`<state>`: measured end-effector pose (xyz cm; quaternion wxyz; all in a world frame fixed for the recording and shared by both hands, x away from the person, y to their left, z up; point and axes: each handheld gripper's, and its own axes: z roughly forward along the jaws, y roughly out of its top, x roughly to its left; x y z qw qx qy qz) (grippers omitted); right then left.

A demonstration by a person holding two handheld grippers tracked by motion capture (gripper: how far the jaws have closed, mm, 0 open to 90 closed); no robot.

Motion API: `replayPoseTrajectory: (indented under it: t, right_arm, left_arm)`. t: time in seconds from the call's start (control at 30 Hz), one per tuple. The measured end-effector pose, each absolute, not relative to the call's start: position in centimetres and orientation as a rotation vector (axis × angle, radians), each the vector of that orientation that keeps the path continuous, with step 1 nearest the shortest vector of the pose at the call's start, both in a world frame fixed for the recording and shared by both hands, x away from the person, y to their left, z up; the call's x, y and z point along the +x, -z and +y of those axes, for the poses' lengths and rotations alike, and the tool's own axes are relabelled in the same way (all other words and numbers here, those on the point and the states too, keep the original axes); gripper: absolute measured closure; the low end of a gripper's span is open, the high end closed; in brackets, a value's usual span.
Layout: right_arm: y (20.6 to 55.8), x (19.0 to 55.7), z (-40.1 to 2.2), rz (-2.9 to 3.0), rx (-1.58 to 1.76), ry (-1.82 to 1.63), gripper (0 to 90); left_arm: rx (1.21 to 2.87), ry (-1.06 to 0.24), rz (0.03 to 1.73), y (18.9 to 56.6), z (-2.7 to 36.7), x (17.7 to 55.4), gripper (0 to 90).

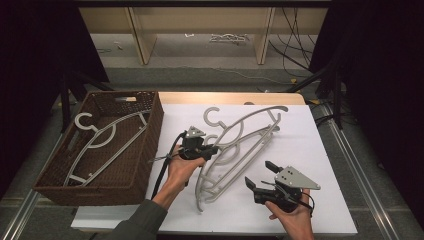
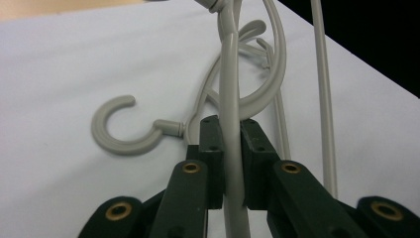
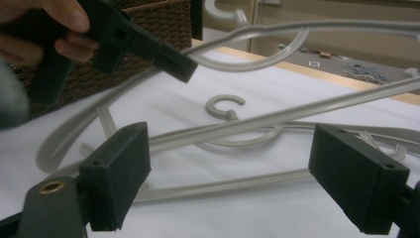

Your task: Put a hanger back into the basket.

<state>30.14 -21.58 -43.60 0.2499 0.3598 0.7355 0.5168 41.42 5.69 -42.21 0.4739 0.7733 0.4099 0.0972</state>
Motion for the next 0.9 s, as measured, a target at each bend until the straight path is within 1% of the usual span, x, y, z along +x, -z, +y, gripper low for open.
replayPoseTrajectory:
  t: [0.17,0.23,0.27,0.43,0.47,0.63,0.7,0.9]
  right_arm:
    - [43.6,30.1,-21.6,2.001,0.979,-1.408,17.3]
    - [43.6,30.2,-21.6,1.997,0.983,-1.403,17.2]
    - [43.6,30.2,-21.6,1.995,0.984,-1.404,17.3]
    - [43.7,30.2,-21.5,1.992,0.986,-1.407,17.2]
    - [43.7,30.2,-21.5,1.989,0.985,-1.408,17.2]
    - [43.7,30.2,-21.5,1.992,0.985,-1.408,17.2]
    - [43.7,30.2,-21.5,1.991,0.983,-1.407,17.2]
    - [43.7,30.2,-21.5,1.992,0.986,-1.405,17.2]
  left_arm:
    - [1.884,-0.265,0.997,41.1,6.3,41.2,81.9]
    - [1.841,-0.197,0.996,40.4,7.1,41.1,81.8]
    - [1.832,-0.191,0.992,40.1,7.3,41.0,81.8]
    - [1.849,-0.226,0.967,38.9,8.1,40.5,81.8]
    - [1.837,-0.210,0.970,38.4,8.6,40.3,81.8]
    - [1.825,-0.218,0.961,37.6,9.4,40.0,81.8]
    - [1.798,-0.174,0.961,36.9,10.2,39.8,81.8]
    - [1.777,-0.180,0.959,35.3,11.9,39.4,81.8]
